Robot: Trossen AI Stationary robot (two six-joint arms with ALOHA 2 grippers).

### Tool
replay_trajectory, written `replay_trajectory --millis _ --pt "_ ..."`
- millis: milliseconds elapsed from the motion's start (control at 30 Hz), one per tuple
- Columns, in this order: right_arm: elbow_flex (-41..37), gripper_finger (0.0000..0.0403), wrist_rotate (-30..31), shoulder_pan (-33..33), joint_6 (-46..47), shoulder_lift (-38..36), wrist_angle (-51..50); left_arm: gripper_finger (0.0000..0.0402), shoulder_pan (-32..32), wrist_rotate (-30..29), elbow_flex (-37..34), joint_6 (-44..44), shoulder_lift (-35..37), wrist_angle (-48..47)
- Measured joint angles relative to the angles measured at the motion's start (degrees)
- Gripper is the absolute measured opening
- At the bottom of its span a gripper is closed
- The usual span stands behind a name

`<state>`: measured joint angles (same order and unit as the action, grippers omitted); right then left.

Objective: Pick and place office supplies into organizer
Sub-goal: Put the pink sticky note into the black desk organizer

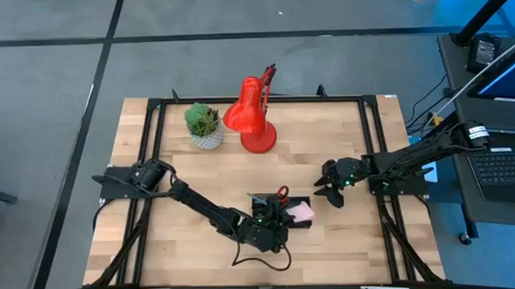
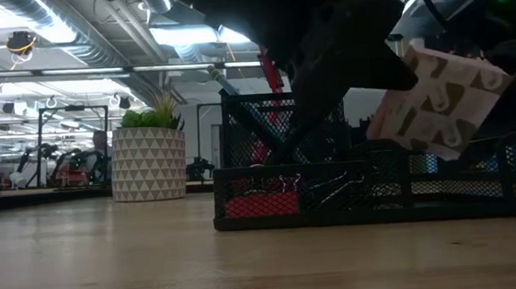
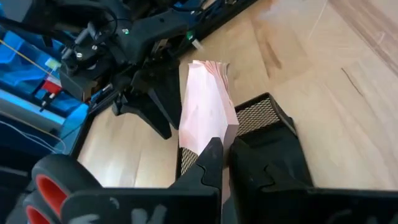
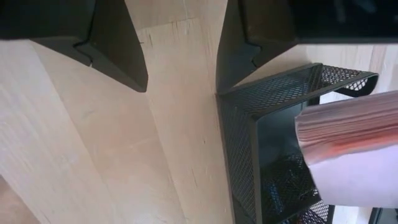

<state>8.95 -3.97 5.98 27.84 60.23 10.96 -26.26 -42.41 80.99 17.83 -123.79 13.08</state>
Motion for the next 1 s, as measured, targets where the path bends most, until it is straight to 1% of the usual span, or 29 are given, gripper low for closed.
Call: replay_trajectory --millis 100,233,533,733,900,1000 --pt "0.0 0.0193 0.0 0.0 0.0 0.0 0.0 0.0004 0.2 0.4 0.0 0.5 0.0 0.4" --pt "0.0 0.0193 0.0 0.0 0.0 0.0 0.0 0.0004 0.3 1.4 0.0 -1.0 -0.5 0.9" --pt "0.0 0.0193 0.0 0.0 0.0 0.0 0.0 0.0003 0.1 -2.9 0.0 -0.6 -3.3 1.8" --pt "0.0 0.0193 0.0 0.0 0.0 0.0 0.0 0.0003 0.5 -3.2 0.0 -0.1 -5.2 2.4" --pt "0.0 0.0193 0.0 0.0 0.0 0.0 0.0 0.0004 0.9 -2.9 0.0 -0.2 -5.2 2.1" --pt "0.0 0.0193 -0.1 0.0 0.0 0.0 0.0 0.0015 0.9 -3.1 0.0 0.3 -5.2 2.2"
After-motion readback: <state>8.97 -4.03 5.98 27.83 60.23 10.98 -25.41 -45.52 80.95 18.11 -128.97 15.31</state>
